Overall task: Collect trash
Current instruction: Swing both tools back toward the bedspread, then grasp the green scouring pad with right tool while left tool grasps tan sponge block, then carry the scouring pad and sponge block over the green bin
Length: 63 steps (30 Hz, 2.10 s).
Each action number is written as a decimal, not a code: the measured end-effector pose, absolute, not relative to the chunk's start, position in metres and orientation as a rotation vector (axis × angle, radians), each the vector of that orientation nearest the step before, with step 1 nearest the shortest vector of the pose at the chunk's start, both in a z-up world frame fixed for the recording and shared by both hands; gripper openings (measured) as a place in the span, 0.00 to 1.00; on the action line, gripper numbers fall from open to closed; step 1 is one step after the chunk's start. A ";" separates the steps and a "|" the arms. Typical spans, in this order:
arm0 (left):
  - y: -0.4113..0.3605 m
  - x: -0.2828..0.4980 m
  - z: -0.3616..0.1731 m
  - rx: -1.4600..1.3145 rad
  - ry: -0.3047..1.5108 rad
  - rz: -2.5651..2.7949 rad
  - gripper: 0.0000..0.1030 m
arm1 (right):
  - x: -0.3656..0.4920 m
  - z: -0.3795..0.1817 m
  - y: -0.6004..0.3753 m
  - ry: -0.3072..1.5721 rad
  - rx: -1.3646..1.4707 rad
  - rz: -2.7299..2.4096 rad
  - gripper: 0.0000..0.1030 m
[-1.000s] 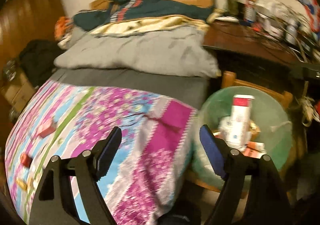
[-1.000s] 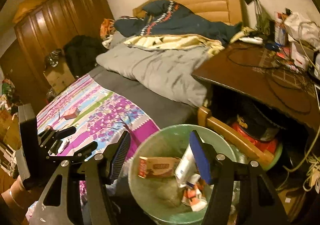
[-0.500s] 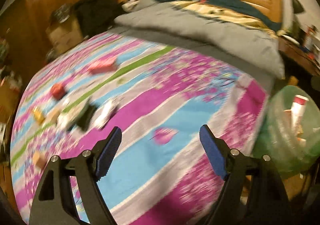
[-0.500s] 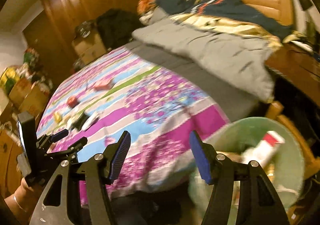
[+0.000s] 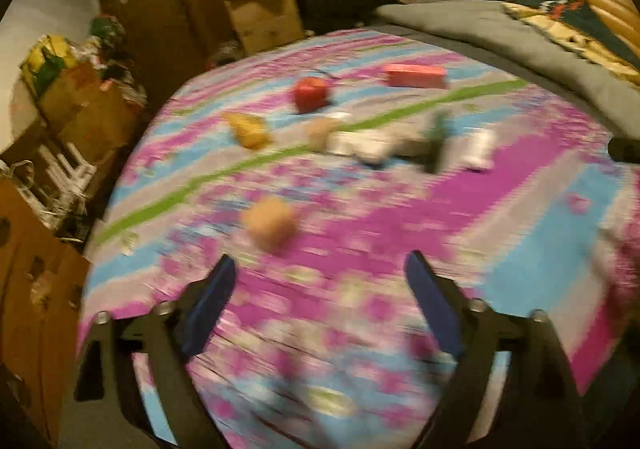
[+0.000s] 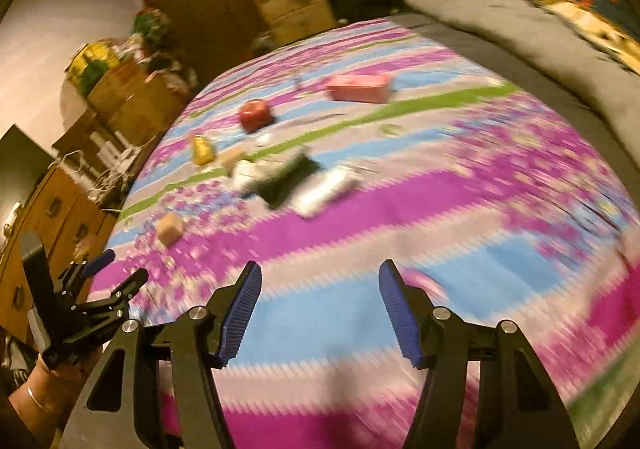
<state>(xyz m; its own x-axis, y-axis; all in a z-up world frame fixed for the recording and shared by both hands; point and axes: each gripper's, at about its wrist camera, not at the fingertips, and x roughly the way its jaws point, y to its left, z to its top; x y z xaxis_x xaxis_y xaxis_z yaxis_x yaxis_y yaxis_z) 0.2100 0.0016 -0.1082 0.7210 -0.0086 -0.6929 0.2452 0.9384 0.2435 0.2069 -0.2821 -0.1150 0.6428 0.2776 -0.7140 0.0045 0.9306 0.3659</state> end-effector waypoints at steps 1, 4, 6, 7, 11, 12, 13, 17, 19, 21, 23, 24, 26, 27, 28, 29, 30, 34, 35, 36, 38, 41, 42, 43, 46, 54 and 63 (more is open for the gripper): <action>0.012 0.221 -0.110 0.340 0.755 -0.150 0.89 | 0.225 -0.116 -0.271 0.859 0.363 0.177 0.61; 0.034 0.254 -0.119 0.374 0.774 -0.196 0.89 | 0.280 -0.124 -0.240 0.870 0.395 0.235 0.61; 0.038 0.268 -0.126 0.387 0.770 -0.206 0.89 | 0.315 -0.137 -0.221 0.906 0.407 0.257 0.61; 0.039 0.275 -0.130 0.393 0.768 -0.231 0.89 | 0.332 -0.145 -0.214 0.925 0.410 0.237 0.61; 0.036 0.292 -0.142 0.389 0.776 -0.303 0.89 | 0.379 -0.179 -0.211 0.972 0.489 0.177 0.59; 0.035 0.296 -0.147 0.403 0.785 -0.310 0.89 | 0.386 -0.185 -0.212 0.980 0.525 0.179 0.59; 0.032 0.299 -0.153 0.418 0.792 -0.307 0.89 | 0.392 -0.190 -0.212 0.985 0.559 0.176 0.56; 0.030 0.304 -0.175 0.446 0.853 -0.326 0.58 | 0.412 -0.211 -0.210 1.021 0.608 0.147 0.23; 0.031 0.299 -0.176 0.444 0.833 -0.330 0.45 | 0.413 -0.219 -0.209 1.030 0.624 0.152 0.12; 0.033 0.296 -0.174 0.433 0.829 -0.323 0.43 | 0.408 -0.216 -0.207 1.005 0.613 0.157 0.09; 0.037 0.291 -0.171 0.417 0.822 -0.308 0.40 | 0.400 -0.208 -0.204 0.979 0.598 0.178 0.09; 0.039 0.287 -0.169 0.408 0.819 -0.297 0.40 | 0.395 -0.202 -0.203 0.963 0.585 0.193 0.09; 0.043 0.279 -0.161 0.376 0.811 -0.285 0.40 | 0.385 -0.189 -0.198 0.935 0.547 0.218 0.09; 0.046 0.273 -0.155 0.352 0.803 -0.280 0.40 | 0.377 -0.181 -0.196 0.922 0.528 0.233 0.09; 0.049 0.268 -0.150 0.329 0.800 -0.274 0.40 | 0.371 -0.175 -0.194 0.914 0.522 0.246 0.09; 0.051 0.264 -0.147 0.316 0.798 -0.264 0.40 | 0.363 -0.168 -0.191 0.903 0.519 0.264 0.09; 0.052 0.259 -0.142 0.303 0.795 -0.255 0.40 | 0.352 -0.161 -0.191 0.897 0.513 0.274 0.09; 0.054 0.237 -0.120 0.249 0.766 -0.241 0.40 | 0.313 -0.137 -0.186 0.878 0.473 0.323 0.09; 0.052 0.230 -0.114 0.247 0.758 -0.232 0.40 | 0.303 -0.133 -0.184 0.878 0.456 0.333 0.09; 0.049 0.224 -0.110 0.251 0.749 -0.223 0.40 | 0.290 -0.128 -0.182 0.884 0.435 0.346 0.09; 0.042 0.212 -0.104 0.261 0.737 -0.204 0.40 | 0.266 -0.121 -0.180 0.891 0.404 0.354 0.09; 0.027 0.201 -0.098 0.296 0.748 -0.153 0.40 | 0.229 -0.113 -0.176 0.888 0.344 0.368 0.09; 0.023 0.197 -0.096 0.301 0.751 -0.141 0.40 | 0.218 -0.111 -0.174 0.890 0.320 0.370 0.09; 0.019 0.195 -0.094 0.297 0.756 -0.128 0.40 | 0.208 -0.111 -0.174 0.893 0.305 0.375 0.09; 0.010 0.190 -0.088 0.260 0.777 -0.099 0.40 | 0.176 -0.110 -0.171 0.899 0.257 0.375 0.09; -0.044 0.178 -0.048 0.279 0.727 -0.123 0.40 | 0.116 -0.063 -0.213 0.790 0.244 0.295 0.09; -0.148 0.158 0.003 0.333 0.596 -0.289 0.40 | 0.053 0.009 -0.309 0.627 0.234 0.112 0.08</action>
<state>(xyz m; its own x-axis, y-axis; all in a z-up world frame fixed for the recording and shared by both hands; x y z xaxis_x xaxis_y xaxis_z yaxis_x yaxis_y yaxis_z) 0.1575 -0.1479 0.0029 0.7907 -0.1685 -0.5885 0.3580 0.9071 0.2214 0.0526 -0.3091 0.0094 0.8045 0.1744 -0.5677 -0.0334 0.9677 0.2501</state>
